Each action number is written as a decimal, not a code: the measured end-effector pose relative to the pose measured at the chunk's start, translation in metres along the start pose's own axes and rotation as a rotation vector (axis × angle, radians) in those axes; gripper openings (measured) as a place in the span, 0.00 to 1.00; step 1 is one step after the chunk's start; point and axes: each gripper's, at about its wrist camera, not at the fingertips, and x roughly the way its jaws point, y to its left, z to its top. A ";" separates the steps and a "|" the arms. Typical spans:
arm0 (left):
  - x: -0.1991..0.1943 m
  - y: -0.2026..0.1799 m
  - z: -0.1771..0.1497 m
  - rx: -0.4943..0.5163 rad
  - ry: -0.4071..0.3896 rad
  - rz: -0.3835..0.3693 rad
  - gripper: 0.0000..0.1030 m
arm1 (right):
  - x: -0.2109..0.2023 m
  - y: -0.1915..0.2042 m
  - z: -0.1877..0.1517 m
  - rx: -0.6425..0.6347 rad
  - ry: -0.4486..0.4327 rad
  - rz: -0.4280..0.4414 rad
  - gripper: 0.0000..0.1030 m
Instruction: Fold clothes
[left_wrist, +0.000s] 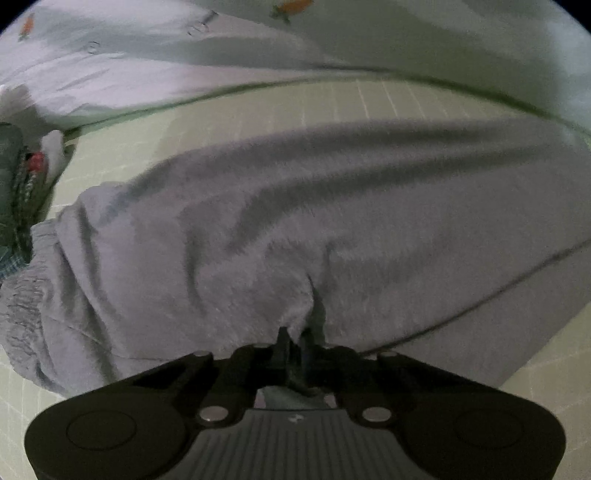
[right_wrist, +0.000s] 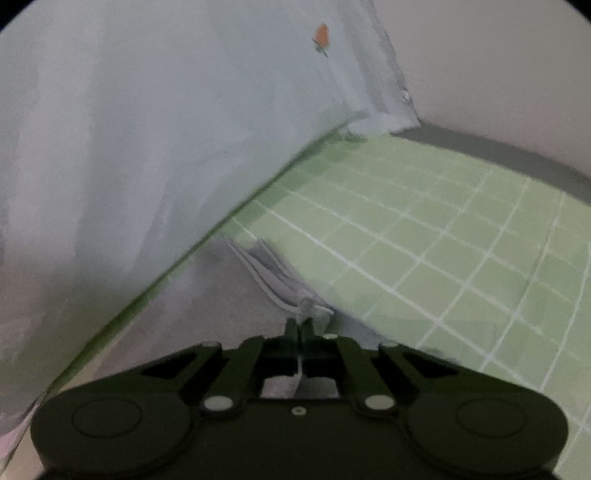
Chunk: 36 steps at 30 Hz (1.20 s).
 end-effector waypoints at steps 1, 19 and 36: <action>-0.005 0.002 0.001 -0.012 -0.015 0.002 0.05 | -0.004 -0.001 0.003 0.004 -0.008 0.009 0.01; -0.047 0.011 -0.034 -0.085 -0.035 -0.029 0.10 | -0.033 -0.065 0.001 0.145 0.007 -0.074 0.02; -0.059 0.062 -0.058 -0.411 -0.087 -0.003 0.82 | -0.076 -0.014 -0.106 0.049 0.136 -0.023 1.00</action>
